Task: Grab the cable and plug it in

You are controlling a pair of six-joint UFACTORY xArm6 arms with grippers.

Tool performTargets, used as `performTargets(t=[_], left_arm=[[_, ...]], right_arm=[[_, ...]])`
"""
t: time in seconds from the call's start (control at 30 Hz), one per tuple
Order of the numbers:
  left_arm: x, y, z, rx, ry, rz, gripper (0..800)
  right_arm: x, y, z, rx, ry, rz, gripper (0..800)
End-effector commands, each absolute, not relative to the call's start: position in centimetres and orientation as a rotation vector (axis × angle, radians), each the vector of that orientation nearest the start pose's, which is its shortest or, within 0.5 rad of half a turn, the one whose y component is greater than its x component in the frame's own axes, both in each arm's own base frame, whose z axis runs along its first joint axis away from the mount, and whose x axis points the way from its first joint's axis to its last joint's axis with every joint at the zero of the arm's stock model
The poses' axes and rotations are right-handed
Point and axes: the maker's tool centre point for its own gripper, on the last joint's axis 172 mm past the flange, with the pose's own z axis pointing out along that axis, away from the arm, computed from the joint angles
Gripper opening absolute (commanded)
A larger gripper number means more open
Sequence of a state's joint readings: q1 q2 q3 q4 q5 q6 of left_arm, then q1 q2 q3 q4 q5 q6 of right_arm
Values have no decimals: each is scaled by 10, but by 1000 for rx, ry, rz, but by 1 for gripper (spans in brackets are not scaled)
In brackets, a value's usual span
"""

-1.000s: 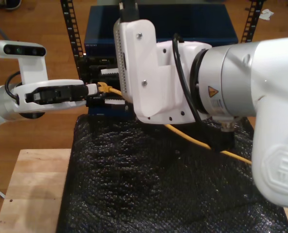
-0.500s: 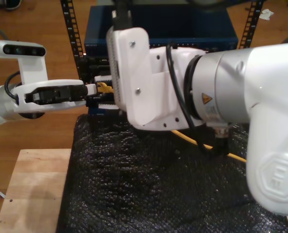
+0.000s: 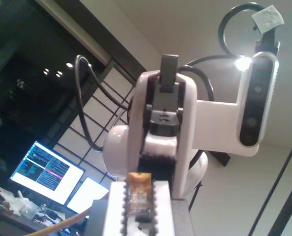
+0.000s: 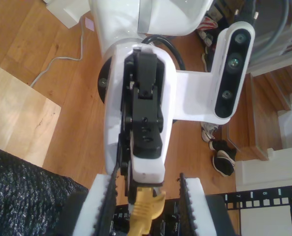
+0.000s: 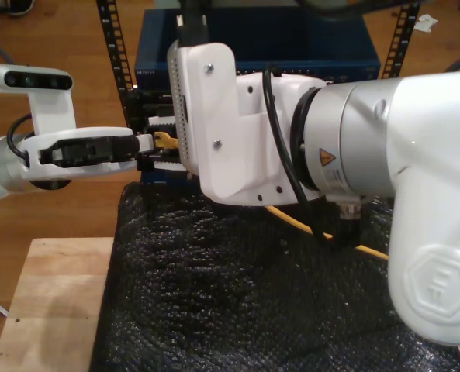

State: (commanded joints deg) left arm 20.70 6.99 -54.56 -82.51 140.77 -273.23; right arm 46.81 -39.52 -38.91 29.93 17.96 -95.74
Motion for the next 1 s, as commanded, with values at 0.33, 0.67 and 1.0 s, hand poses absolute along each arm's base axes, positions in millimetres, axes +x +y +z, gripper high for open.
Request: performTargets(t=[0.33, 0.67, 1.0], left_arm=[[317, -122, 457, 857, -685, 439, 9], [315, -121, 458, 847, -688, 435, 11], [315, -121, 458, 847, -688, 433, 13]], right_arm=[[327, 355, 462, 1334, 2270, 1614, 297], [328, 355, 462, 1334, 2268, 1615, 260], [328, 355, 462, 1338, 2265, 1617, 206]])
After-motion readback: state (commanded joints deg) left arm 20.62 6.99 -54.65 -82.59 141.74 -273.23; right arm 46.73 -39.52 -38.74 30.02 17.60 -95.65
